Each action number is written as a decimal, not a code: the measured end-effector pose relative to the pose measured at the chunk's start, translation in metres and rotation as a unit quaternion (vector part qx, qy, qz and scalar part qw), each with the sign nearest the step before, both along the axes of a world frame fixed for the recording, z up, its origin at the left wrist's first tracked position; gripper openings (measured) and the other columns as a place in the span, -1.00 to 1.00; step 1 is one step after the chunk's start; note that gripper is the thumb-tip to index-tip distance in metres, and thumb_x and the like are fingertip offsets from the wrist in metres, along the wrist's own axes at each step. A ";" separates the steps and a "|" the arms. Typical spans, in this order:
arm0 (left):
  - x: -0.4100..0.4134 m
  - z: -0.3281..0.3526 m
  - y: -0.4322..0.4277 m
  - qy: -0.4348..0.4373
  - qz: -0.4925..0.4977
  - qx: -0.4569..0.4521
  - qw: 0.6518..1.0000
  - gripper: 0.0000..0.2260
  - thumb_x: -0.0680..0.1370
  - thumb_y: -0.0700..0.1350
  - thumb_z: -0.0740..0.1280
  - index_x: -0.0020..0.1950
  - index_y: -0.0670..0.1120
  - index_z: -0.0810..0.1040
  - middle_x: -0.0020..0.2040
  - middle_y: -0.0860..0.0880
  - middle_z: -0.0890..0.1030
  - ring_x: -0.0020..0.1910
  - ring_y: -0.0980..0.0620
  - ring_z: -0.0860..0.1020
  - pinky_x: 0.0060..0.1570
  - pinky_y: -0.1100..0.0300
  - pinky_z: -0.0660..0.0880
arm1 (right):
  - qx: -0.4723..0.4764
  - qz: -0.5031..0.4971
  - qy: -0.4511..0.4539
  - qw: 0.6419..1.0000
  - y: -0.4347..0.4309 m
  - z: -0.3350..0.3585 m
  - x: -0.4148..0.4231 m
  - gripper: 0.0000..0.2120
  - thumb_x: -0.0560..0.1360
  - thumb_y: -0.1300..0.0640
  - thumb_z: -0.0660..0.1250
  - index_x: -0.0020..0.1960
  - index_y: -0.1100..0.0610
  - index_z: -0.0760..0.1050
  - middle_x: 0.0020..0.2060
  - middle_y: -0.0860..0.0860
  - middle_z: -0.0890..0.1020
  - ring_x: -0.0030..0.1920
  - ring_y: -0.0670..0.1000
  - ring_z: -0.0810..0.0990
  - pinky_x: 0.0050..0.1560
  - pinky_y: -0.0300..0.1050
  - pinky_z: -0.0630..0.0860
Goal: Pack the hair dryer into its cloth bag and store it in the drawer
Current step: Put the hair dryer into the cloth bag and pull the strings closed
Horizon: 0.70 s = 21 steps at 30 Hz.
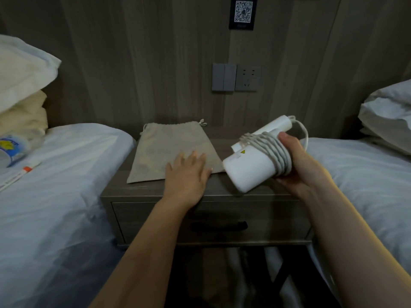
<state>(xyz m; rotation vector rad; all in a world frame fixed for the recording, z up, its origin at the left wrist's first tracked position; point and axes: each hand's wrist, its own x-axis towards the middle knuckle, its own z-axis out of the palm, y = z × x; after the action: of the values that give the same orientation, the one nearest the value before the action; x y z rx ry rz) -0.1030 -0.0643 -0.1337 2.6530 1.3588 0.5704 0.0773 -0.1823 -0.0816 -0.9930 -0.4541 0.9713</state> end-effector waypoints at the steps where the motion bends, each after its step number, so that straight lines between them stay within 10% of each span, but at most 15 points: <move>1: 0.002 -0.006 0.002 0.048 0.002 -0.012 0.999 -0.55 0.61 0.16 -0.02 0.48 0.08 0.19 0.50 0.00 0.25 0.47 -0.11 0.15 0.41 -0.12 0.11 | 0.006 -0.001 0.000 1.000 0.002 0.000 0.002 -0.35 0.11 -0.03 0.50 0.16 0.18 0.54 0.03 0.15 0.69 -0.01 0.13 0.69 -0.10 0.04 0.62; 5: 0.009 -0.019 -0.007 0.000 -0.087 0.077 0.993 -0.62 0.55 0.14 0.04 0.22 0.06 0.52 0.21 0.01 0.55 0.17 -0.07 0.40 0.09 0.07 0.36 | -0.003 -0.013 0.012 1.000 0.005 -0.002 0.002 -0.41 0.16 -0.02 0.49 0.13 0.19 0.54 0.02 0.16 0.69 0.01 0.14 0.68 0.03 0.11 0.59; 9: -0.006 -0.014 -0.016 -0.158 -0.176 -0.018 0.971 -0.66 0.50 0.09 0.15 -0.06 -0.05 0.65 -0.19 -0.03 0.62 -0.07 -0.01 0.46 -0.09 0.11 0.41 | -0.009 0.000 0.046 0.999 -0.001 -0.002 -0.004 -0.30 0.12 -0.06 0.57 0.20 0.18 0.53 0.07 0.17 0.68 0.05 0.18 0.67 0.11 0.16 0.55; 13: -0.040 0.004 -0.006 -0.166 0.030 0.011 0.986 -0.65 0.57 0.05 0.16 -0.14 -0.12 0.64 -0.25 -0.09 0.63 -0.18 -0.07 0.54 -0.09 0.10 0.40 | 0.008 -0.007 0.053 0.999 -0.016 0.009 -0.007 -0.68 0.41 -0.08 0.37 0.01 0.14 0.57 -0.14 0.13 0.74 -0.18 0.06 0.73 -0.18 0.03 0.66; 16: -0.056 0.010 -0.001 -0.045 0.247 0.063 0.966 -0.71 0.55 0.04 0.12 -0.05 -0.09 0.56 -0.09 -0.14 0.62 -0.01 -0.14 0.52 0.10 -0.02 0.38 | 0.010 -0.024 0.056 0.998 -0.027 0.010 -0.007 -0.63 0.46 -0.15 0.28 0.05 0.12 0.57 -0.09 0.09 0.73 -0.13 0.04 0.72 -0.28 -0.02 0.65; 21: -0.015 -0.002 -0.036 0.083 0.013 -0.007 0.996 -0.49 0.58 0.19 0.02 0.50 0.09 0.08 0.51 -0.06 0.20 0.49 -0.16 0.10 0.39 -0.21 0.07 | -0.015 -0.057 0.064 0.996 -0.036 0.012 -0.015 -0.53 0.43 -0.17 0.31 0.22 0.09 0.51 0.08 0.10 0.67 0.05 0.08 0.65 -0.13 0.03 0.58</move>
<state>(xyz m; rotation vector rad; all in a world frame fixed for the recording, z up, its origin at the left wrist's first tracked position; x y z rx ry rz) -0.1179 -0.1007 -0.1353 2.7290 1.4351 0.3476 0.0627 -0.2182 -0.0700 -0.9660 -0.2732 0.9341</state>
